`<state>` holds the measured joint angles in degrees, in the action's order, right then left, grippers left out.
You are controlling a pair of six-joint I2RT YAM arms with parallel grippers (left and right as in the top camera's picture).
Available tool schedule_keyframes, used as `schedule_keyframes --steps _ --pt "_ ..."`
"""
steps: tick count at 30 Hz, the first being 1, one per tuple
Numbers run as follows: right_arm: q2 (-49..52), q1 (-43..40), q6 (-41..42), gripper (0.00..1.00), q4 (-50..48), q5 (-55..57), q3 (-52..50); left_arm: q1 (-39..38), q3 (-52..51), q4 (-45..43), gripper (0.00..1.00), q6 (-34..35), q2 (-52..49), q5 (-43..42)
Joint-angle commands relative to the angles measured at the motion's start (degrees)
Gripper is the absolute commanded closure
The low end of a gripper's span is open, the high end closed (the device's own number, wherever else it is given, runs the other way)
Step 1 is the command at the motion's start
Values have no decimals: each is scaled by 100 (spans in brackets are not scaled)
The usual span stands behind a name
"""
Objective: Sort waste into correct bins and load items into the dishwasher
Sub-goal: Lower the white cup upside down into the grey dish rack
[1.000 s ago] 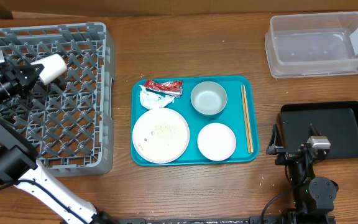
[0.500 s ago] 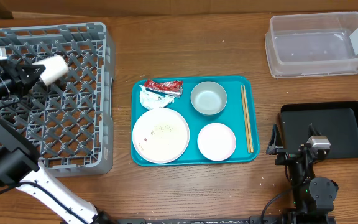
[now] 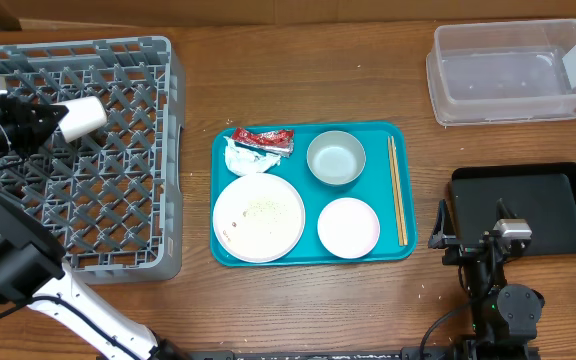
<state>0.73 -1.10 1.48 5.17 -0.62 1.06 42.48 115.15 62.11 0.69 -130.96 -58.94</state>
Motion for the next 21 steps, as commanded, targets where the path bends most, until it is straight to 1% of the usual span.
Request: schedule_keyframes --steps 1,2,3,4,7,8,12,14,17,18,20,21 --pt "-57 -24 -2 0 -31 50 -59 339 -144 -42 78 433 -382 2345" --pt "-57 -24 -2 0 -31 52 -59 385 -144 -35 58 483 -382 2345" --pt "-57 -24 -2 0 -31 50 -59 437 -144 -15 42 544 -382 2345" --pt "-57 -24 -2 0 -31 50 -59 481 -144 7 24 579 -382 2345" --pt "-57 -24 -2 0 -31 50 -59 579 -144 66 14 575 -382 2356" --pt "-57 -24 -2 0 -31 50 -59 599 -144 94 8 575 -382 2354" --pt "-57 -24 -2 0 -31 50 -59 658 -136 280 5 590 -382 2321" --pt "-57 -24 -2 0 -31 52 -59 686 -94 382 3 758 -382 2260" --pt "-57 -24 -2 0 -31 50 -59 737 44 533 3 859 -382 1818" --pt "-57 -24 -2 0 -31 50 -59 750 168 638 7 859 -380 1473" --pt "-57 -24 -2 0 -31 50 -59 754 391 852 19 857 -380 1163" --pt "-57 -24 -2 0 -31 50 -59 752 514 973 31 855 -380 1075"
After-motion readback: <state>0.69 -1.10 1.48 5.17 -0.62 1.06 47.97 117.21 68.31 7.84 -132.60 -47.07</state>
